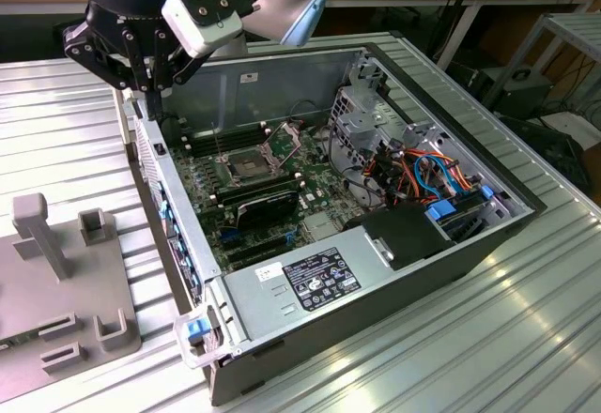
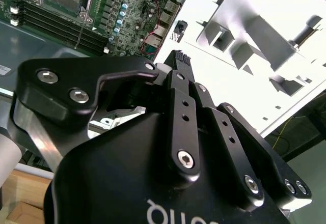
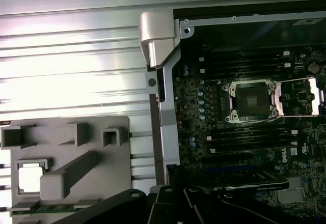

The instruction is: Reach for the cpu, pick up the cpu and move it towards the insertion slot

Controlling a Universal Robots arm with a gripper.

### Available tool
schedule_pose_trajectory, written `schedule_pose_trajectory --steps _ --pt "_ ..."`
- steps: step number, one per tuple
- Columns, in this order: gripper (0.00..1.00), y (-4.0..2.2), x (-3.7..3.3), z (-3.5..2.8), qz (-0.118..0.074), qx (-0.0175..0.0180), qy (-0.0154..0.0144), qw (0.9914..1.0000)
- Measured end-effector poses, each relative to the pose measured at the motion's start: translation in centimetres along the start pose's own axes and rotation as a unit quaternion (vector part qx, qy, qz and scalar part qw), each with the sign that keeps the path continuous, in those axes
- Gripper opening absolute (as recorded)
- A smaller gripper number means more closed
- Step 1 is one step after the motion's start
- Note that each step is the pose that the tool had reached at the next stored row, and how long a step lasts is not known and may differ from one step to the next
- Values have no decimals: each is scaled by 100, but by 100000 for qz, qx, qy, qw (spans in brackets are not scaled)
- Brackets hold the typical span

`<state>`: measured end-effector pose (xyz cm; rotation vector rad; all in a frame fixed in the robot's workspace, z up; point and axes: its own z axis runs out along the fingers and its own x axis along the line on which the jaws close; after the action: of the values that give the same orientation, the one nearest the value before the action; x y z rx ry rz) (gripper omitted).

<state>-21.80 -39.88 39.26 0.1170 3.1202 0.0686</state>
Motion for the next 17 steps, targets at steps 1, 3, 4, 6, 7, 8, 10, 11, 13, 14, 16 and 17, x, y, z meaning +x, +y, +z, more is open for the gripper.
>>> schedule_pose_trajectory --steps 1,3,4,6,7,8,10,11,13,14,16,17 --pt "11 0 3 0 2 -2 2 100000" --pt "11 -1 11 0 4 1 9 100000" --pt "11 -1 13 0 4 1 9 100000" --pt "11 -2 22 0 1 1 13 100000" --pt "11 -2 27 -1 1 4 15 100000" --pt "11 -2 30 0 1 1 15 100000" --pt "11 -3 36 0 3 0 18 100000" --pt "11 -3 39 -1 3 1 21 100000" --pt "11 -3 44 -1 2 2 22 100000" --pt "11 -4 48 -1 3 3 26 100000" --pt "11 -4 55 -1 4 2 28 100000" --pt "11 -4 57 -1 3 2 28 100000"
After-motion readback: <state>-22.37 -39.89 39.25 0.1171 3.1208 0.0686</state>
